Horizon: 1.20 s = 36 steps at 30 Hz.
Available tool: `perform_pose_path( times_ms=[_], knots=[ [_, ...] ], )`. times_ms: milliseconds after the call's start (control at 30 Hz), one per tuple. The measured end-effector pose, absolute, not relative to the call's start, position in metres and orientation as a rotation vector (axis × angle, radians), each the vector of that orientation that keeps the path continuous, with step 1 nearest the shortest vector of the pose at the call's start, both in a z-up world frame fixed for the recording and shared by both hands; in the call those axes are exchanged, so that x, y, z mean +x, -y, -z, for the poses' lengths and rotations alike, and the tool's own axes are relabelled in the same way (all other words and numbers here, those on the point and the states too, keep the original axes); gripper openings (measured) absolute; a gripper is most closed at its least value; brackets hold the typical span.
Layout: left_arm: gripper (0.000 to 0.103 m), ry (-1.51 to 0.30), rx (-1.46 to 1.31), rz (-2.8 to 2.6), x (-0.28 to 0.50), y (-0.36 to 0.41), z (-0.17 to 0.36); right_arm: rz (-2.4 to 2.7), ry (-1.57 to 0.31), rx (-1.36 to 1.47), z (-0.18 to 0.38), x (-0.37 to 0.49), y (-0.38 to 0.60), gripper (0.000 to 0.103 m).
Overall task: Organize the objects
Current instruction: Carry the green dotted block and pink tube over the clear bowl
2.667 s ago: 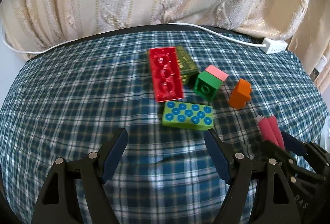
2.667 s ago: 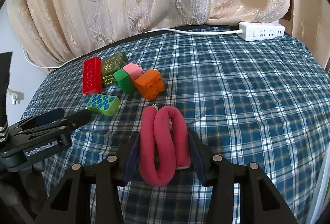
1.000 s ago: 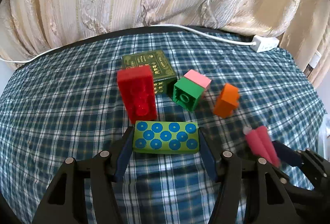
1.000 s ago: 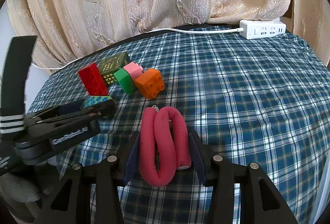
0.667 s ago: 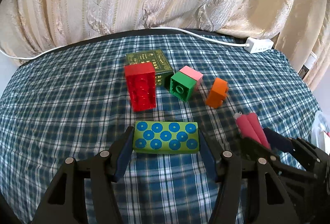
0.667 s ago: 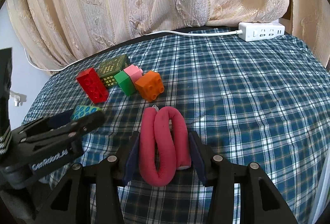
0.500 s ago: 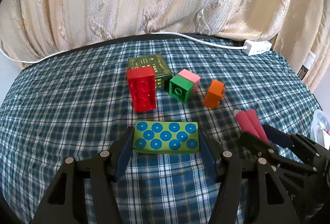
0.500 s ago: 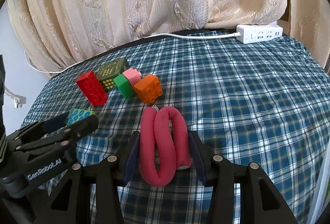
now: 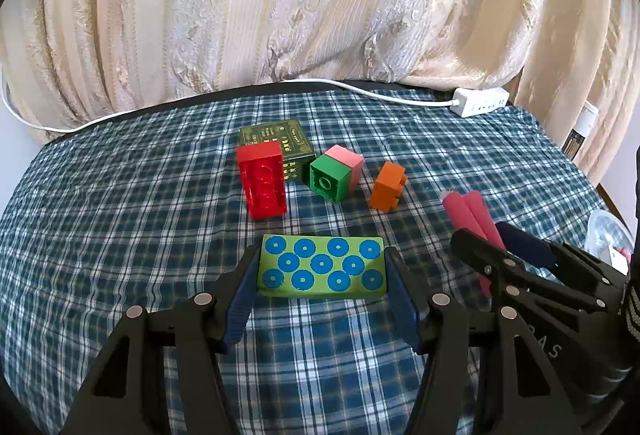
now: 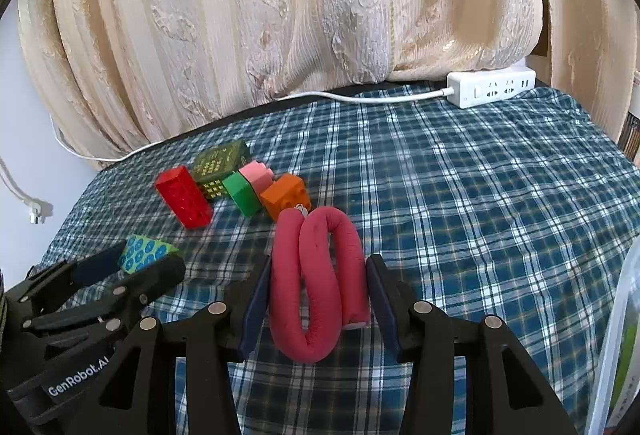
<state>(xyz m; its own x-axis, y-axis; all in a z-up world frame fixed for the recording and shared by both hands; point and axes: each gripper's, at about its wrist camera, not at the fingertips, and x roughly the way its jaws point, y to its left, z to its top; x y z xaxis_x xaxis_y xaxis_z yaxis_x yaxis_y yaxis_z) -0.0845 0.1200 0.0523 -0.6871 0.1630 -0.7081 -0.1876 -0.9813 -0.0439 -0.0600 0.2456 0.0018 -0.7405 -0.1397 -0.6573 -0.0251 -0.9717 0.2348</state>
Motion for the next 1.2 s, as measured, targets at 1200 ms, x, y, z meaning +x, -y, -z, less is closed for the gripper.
perform_pose_path(
  times_ms=[1200],
  knots=[
    [0.061, -0.156, -1.066, -2.593, -0.045, -0.205, -0.069, 3.095, 0.650, 0.885, -0.054, 0.067, -0.372, 0.051]
  ],
)
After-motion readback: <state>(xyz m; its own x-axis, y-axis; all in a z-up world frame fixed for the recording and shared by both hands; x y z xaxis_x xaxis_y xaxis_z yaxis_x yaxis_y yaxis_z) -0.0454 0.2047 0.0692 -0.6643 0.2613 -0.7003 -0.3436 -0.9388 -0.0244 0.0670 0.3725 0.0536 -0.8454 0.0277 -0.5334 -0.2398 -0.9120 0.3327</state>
